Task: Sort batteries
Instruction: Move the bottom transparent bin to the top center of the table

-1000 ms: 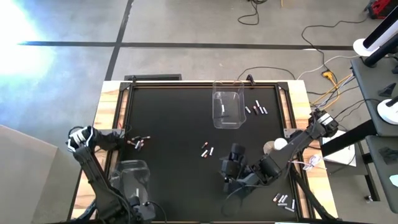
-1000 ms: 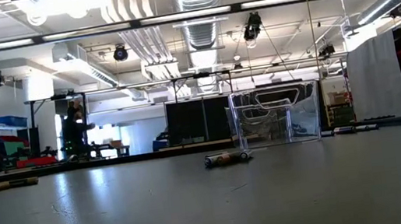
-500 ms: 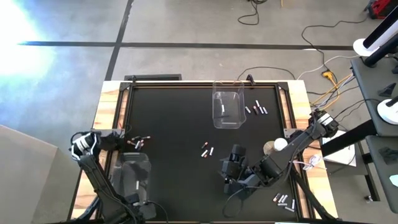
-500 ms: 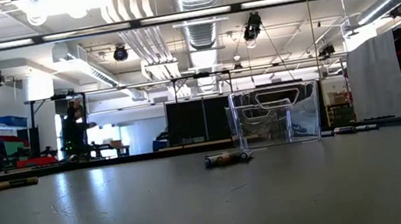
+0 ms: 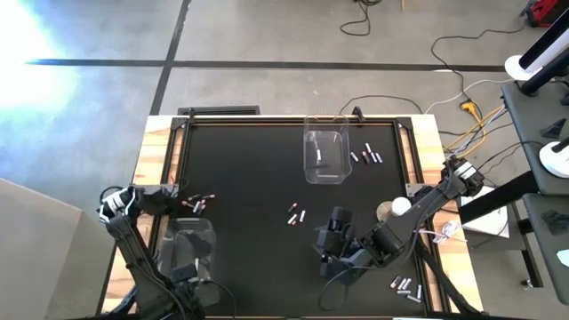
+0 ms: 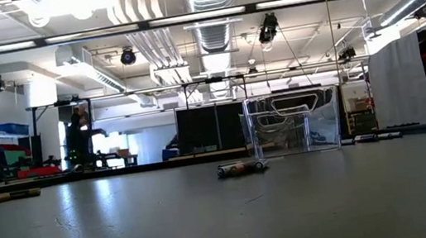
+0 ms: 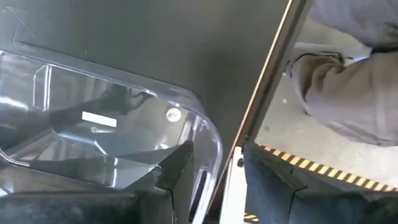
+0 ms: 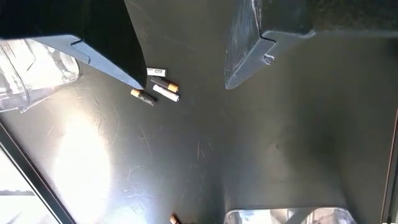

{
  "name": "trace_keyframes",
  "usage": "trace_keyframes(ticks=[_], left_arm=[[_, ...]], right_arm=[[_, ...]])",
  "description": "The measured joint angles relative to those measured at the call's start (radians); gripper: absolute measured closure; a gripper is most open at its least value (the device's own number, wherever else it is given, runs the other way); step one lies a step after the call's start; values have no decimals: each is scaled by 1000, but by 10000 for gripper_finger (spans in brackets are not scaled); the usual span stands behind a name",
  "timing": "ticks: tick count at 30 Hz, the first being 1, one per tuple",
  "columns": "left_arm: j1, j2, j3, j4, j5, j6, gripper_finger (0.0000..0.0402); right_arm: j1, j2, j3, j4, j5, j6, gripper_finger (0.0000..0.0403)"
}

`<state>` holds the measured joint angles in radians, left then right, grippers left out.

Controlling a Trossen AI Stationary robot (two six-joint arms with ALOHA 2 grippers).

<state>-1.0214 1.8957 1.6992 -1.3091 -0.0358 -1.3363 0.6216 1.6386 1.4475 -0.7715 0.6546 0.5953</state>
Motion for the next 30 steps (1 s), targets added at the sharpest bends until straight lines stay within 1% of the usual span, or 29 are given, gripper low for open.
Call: trace_keyframes(ticks=[5,13,20,24,28,30], left_arm=[[0,0,-42,23,28,-4,282],[0,0,-62,62,45,-15,282],[0,1,-160,151,80,-12,282],[-1,1,-189,158,96,-12,284],[-1,1,-203,185,116,-8,289],[-1,1,-205,189,116,-8,301]], right_arm=[[3,0,0,0,-1,0,193],[3,0,0,0,-1,0,193],[3,0,0,0,-8,0,193],[3,0,0,0,-8,-1,193],[3,0,0,0,-8,0,193],[3,0,0,0,-8,0,193]])
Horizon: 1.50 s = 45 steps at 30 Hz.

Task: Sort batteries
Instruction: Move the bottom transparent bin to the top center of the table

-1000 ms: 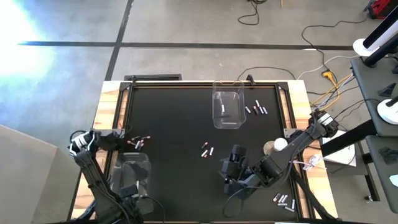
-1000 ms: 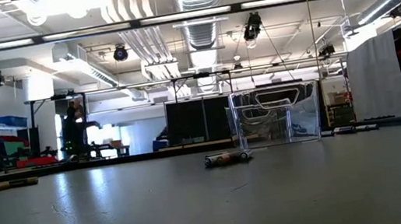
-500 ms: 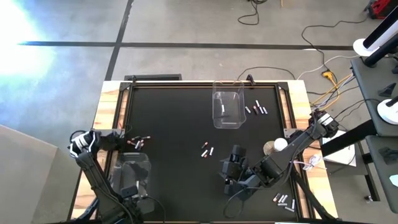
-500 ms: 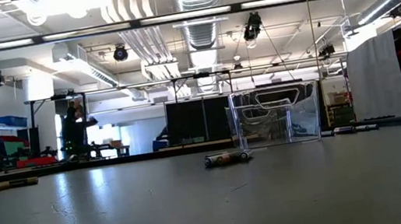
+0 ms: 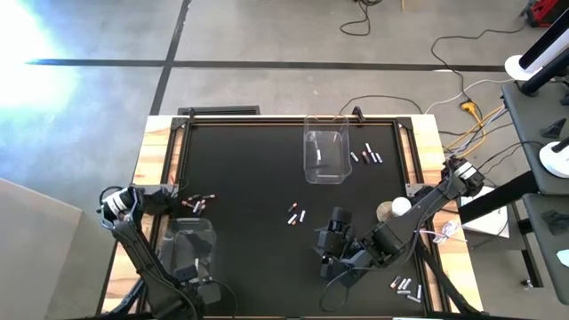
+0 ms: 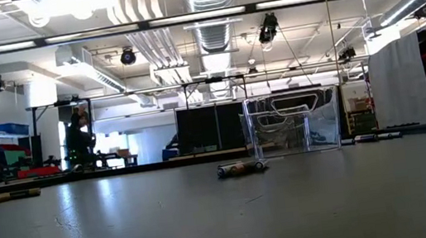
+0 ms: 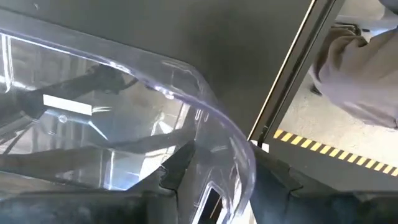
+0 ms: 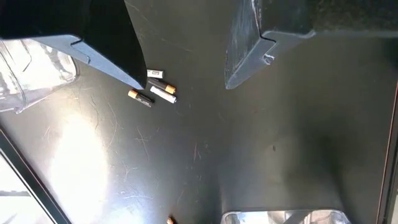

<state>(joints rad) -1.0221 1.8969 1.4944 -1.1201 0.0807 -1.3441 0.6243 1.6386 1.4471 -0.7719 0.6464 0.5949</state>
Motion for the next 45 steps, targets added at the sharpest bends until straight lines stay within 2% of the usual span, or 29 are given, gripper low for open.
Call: trace_keyframes(ticks=[7,14,20,26,30,34,38,43,45], left_arm=[[1,0,0,63,-17,8,392],[7,0,50,57,-91,69,399],[36,0,167,23,-262,211,401],[99,-1,288,-100,-559,423,401],[190,-2,326,-125,-686,600,401],[323,-2,334,-130,-701,768,402],[478,-10,329,-130,-745,940,401],[680,-26,326,-121,-744,1089,402],[759,-26,325,-105,-707,1146,401]], right_arm=[[0,0,0,0,-25,-1,193],[0,-2,0,-3,-107,-1,193],[0,-4,24,-52,-127,-3,193],[0,-9,68,-137,-122,-13,193],[0,-10,71,-151,-122,-16,193],[0,-10,72,-210,-122,27,193],[13,-8,60,-308,-121,160,193],[63,-8,6,-361,-122,276,193],[89,-8,-19,-360,-123,307,193]])
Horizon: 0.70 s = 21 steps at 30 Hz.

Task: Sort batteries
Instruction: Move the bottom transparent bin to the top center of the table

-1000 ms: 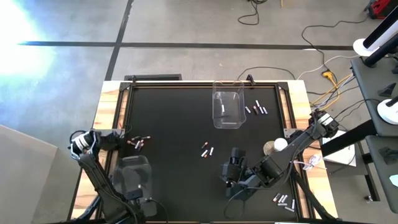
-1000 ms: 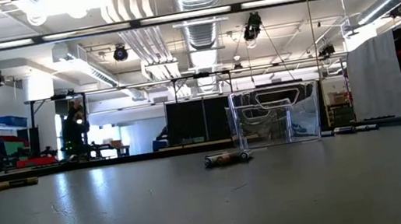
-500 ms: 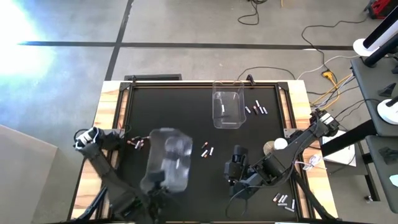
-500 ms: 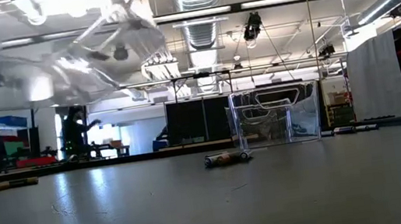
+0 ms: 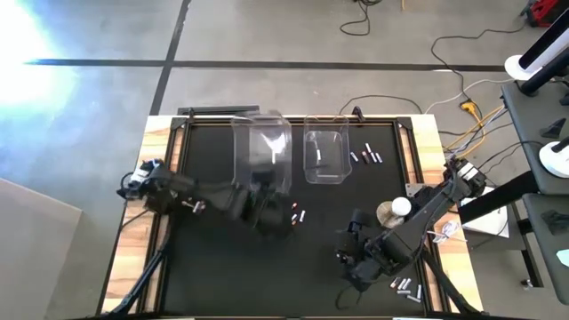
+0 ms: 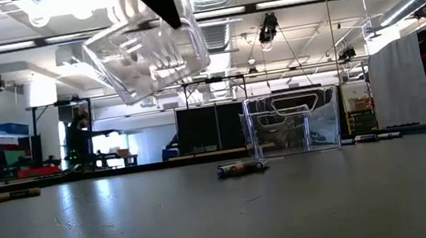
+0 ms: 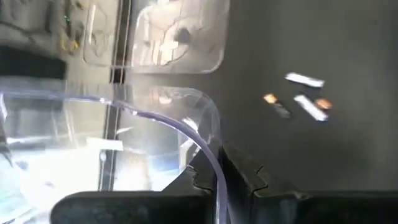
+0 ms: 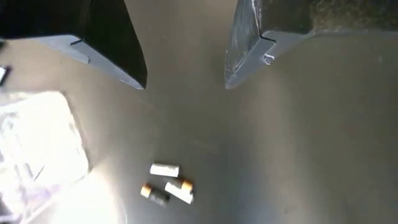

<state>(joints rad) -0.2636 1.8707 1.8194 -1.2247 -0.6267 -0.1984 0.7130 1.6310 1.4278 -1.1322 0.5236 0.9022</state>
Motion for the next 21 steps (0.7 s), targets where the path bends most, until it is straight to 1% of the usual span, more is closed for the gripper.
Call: trace_keyframes(ticks=[5,9,12,14,16,21], left_arm=[[168,4,-30,95,174,120,401],[252,4,-86,162,221,202,402],[298,8,-129,186,259,229,401],[321,9,-163,192,289,235,401],[340,10,-195,201,313,236,401],[363,10,-268,316,363,257,401]], right_arm=[[66,1,-71,13,-1,102,193],[109,1,-129,23,-4,192,193],[127,2,-167,28,-8,277,193],[134,2,-192,47,-8,302,193],[134,2,-209,68,-9,304,193],[131,2,-235,108,-8,296,193]])
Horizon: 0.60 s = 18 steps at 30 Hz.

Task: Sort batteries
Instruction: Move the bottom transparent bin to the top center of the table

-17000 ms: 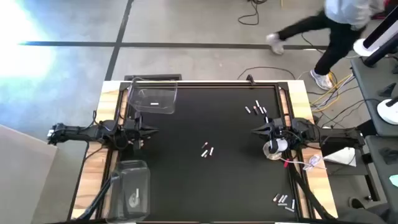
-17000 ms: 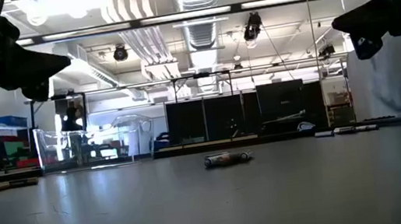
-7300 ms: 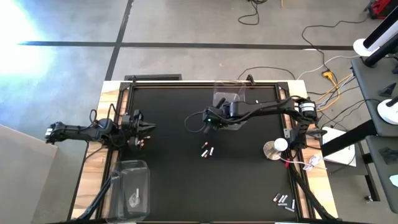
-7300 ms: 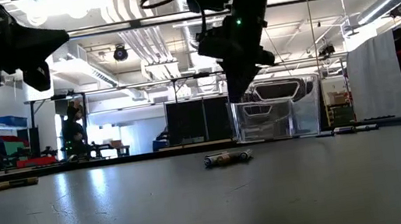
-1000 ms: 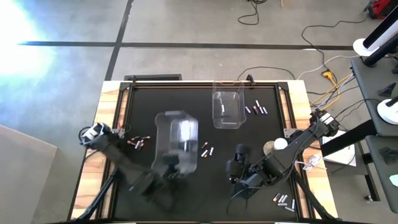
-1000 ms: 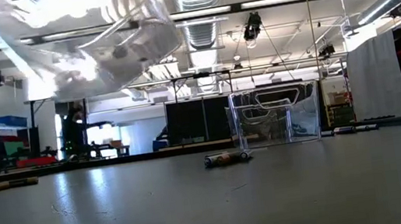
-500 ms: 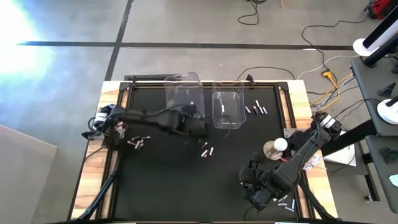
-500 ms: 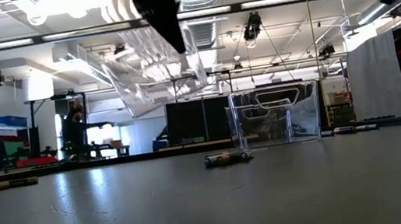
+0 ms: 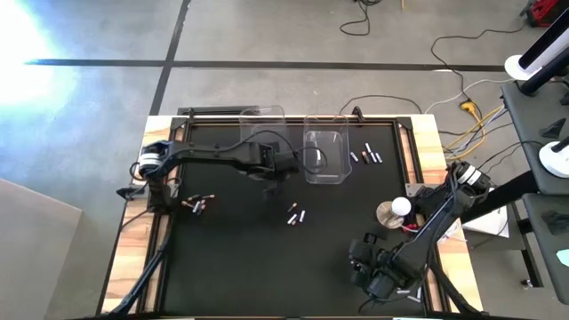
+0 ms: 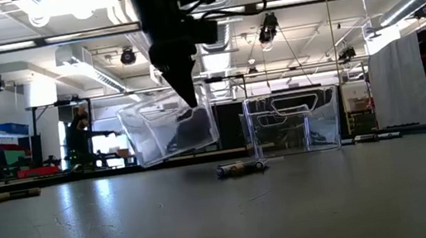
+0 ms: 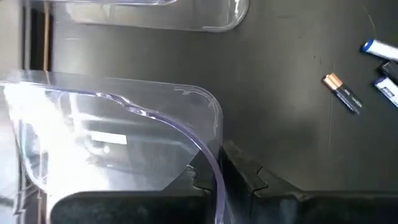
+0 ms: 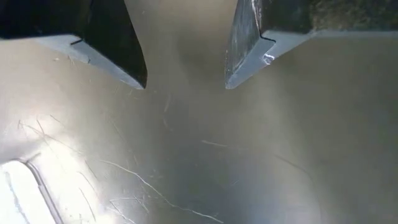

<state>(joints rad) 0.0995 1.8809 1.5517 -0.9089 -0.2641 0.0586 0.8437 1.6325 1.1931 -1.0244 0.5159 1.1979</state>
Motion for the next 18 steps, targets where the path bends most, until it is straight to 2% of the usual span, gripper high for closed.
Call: trace_keyframes(ticks=[3,18], left_arm=[[9,0,-33,54,8,12,401],[39,15,-43,72,113,22,401]], right_arm=[[0,0,-9,7,0,7,193],[0,0,-20,28,0,9,193]])
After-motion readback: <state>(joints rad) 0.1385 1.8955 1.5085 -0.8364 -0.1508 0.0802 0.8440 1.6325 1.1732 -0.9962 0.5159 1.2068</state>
